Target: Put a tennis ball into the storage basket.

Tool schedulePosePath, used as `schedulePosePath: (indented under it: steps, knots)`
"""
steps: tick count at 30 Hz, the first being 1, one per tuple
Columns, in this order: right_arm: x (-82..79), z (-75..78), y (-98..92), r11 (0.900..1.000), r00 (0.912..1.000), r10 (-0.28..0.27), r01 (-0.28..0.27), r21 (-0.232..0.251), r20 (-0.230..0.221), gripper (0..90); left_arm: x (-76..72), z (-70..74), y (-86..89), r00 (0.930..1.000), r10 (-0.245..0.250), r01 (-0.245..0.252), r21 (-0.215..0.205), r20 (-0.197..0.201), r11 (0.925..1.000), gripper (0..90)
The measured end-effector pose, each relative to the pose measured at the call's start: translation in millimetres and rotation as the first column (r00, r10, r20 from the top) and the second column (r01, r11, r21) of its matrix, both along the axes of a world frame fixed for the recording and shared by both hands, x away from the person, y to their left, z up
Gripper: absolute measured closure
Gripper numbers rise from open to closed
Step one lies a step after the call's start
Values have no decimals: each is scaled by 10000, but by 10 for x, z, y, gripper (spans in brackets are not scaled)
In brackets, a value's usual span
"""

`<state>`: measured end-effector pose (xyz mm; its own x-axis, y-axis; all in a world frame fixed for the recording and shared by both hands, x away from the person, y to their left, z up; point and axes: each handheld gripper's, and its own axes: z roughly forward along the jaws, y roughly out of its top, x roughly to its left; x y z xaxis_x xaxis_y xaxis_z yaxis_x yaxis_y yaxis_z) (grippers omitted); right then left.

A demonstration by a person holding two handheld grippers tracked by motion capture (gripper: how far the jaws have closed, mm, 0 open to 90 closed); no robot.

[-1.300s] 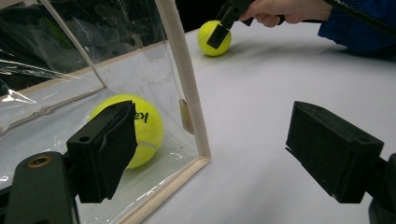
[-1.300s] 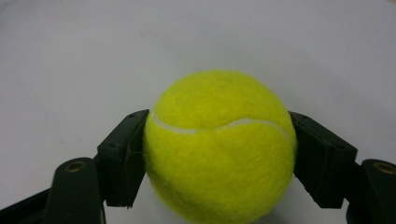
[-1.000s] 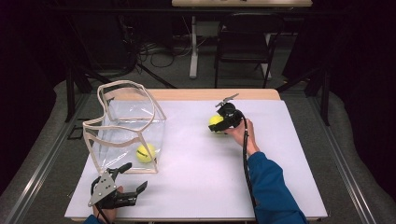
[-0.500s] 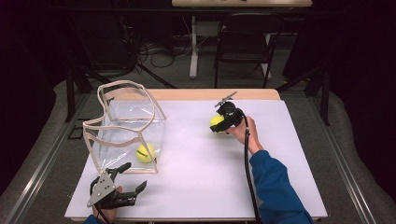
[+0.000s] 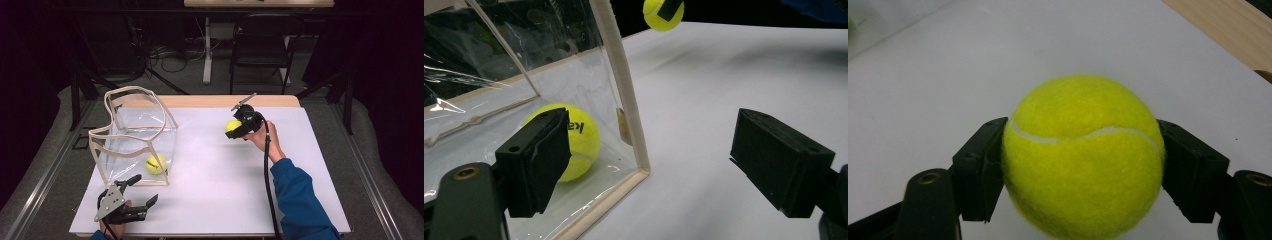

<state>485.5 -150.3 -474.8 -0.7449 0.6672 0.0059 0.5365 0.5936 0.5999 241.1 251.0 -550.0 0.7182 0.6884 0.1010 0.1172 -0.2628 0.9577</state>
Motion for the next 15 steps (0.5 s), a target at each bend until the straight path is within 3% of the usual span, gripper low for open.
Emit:
schedulePosePath:
  steps: [2, 6, 9, 12, 15]
  knots:
    - [-9, 50, 39, 9992, 9999, 114, -110, -381, 106, 266, 6, 3, 0, 10000, -30, 30, -2, 12, 10000, 159]
    - [-42, 142, 81, 9996, 9994, 194, -189, -187, 303, 266, -14, 10, 9, 10000, -7, 7, -69, 68, 10000, 159]
    - [-42, 186, 107, 9991, 9991, 266, -254, -349, 325, 267, -2, 3, 5, 10000, -37, 37, -53, 6, 10000, 159]
    - [-49, 236, 114, 9997, 9989, 243, -239, -112, 396, 266, -10, 4, 1, 10000, 13, -13, -27, 22, 10000, 159]
    - [-62, 309, 131, 9990, 9985, 345, -332, -310, 417, 267, 0, 2, 9, 10000, 13, -13, -34, -5, 10000, 159]
